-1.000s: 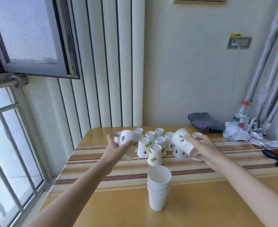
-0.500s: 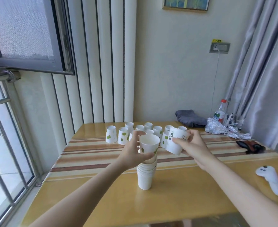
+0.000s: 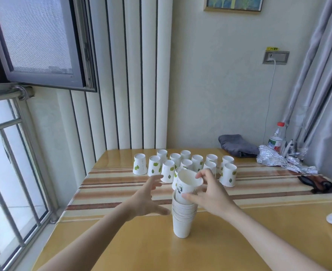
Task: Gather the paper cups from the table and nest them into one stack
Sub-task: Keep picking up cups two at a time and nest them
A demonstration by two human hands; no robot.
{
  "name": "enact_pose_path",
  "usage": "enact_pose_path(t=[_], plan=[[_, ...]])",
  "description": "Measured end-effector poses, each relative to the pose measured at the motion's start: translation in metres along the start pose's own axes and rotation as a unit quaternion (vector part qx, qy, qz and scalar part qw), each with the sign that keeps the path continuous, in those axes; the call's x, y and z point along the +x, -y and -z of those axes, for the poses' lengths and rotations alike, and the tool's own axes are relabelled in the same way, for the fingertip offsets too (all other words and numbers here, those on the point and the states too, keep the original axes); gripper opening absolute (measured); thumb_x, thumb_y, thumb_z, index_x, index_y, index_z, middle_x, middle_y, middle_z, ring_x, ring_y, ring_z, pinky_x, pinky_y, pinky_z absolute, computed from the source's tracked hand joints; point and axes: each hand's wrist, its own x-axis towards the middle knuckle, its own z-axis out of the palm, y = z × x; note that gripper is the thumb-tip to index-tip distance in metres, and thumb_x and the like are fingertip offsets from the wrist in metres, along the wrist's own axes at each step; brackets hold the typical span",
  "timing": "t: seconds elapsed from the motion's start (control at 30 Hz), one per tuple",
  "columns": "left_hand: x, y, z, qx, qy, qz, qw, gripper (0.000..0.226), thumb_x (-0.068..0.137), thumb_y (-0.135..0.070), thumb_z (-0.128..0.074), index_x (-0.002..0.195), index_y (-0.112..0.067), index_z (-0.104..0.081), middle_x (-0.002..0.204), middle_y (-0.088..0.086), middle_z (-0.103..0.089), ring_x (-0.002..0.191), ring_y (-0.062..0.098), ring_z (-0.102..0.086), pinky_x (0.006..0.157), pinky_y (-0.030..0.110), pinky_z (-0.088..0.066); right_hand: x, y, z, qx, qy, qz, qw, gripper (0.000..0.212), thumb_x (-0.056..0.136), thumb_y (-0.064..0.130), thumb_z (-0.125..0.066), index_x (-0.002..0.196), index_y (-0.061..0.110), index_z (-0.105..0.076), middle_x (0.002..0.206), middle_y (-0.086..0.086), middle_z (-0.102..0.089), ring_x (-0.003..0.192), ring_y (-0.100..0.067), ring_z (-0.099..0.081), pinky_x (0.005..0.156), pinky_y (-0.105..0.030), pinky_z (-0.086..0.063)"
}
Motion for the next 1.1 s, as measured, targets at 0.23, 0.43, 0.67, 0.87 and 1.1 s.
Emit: enact_pose_path(t=[0.23, 0.43, 0.67, 0.87, 1.1], plan=[[0.060, 0.002, 0.028, 0.260, 0.000, -0.004, 0.965, 0.085, 0.077, -0.008, -0.071, 0.146, -0.025, -0.025, 0.147, 0.006, -0.029, 0.128, 0.027, -0.038, 0.104, 0.036, -0.043, 0.032, -0.018, 0.015, 0.066, 0.024, -0.029, 0.997, 0.045, 0.075, 0.064, -0.062, 0.105, 0.032, -0.052, 0.120, 0.015, -0.058, 0.115, 0.000, -0.054, 0.085, -0.019, -0.043], [0.148, -0.008, 0.025, 0.408, -0.039, -0.061, 0.910, 0.078, 0.081, -0.011, -0.069, 0.147, -0.021, -0.029, 0.151, 0.003, -0.031, 0.138, 0.032, -0.029, 0.109, 0.040, -0.038, 0.125, -0.048, 0.009, -0.196, 0.087, -0.045, 0.976, 0.051, 0.083, 0.036, -0.064, 0.131, 0.038, -0.048, 0.129, -0.004, -0.046, 0.102, -0.018, -0.054, 0.089, -0.031, -0.045], [0.201, 0.001, 0.009, 0.574, -0.018, -0.068, 0.816, 0.077, 0.082, -0.019, -0.071, 0.146, -0.020, -0.028, 0.148, 0.009, -0.035, 0.137, 0.033, -0.029, 0.112, 0.045, -0.026, 0.167, -0.058, -0.040, -0.333, 0.166, -0.045, 0.927, 0.073, 0.074, 0.039, -0.071, 0.138, 0.041, -0.036, 0.129, -0.003, -0.031, 0.119, -0.027, -0.042, 0.090, -0.043, -0.049], [0.213, 0.015, 0.002, 0.630, -0.016, -0.055, 0.775, 0.085, 0.082, -0.032, -0.072, 0.149, -0.020, -0.022, 0.151, 0.014, -0.030, 0.142, 0.035, -0.023, 0.119, 0.058, -0.005, 0.165, -0.070, -0.054, -0.362, 0.110, -0.022, 0.926, 0.056, 0.079, 0.037, -0.066, 0.126, 0.025, -0.040, 0.122, -0.006, -0.040, 0.106, -0.029, -0.051, 0.069, -0.034, -0.045], [0.195, 0.008, -0.002, 0.664, -0.056, -0.097, 0.740, 0.073, 0.082, -0.023, -0.072, 0.141, -0.013, -0.028, 0.136, 0.016, -0.043, 0.121, 0.032, -0.043, 0.104, 0.040, -0.036, 0.134, -0.073, -0.018, -0.320, 0.089, -0.115, 0.936, 0.066, 0.075, 0.047, -0.069, 0.120, 0.012, -0.037, 0.099, 0.000, -0.053, 0.082, -0.021, -0.051, 0.050, -0.024, -0.032]])
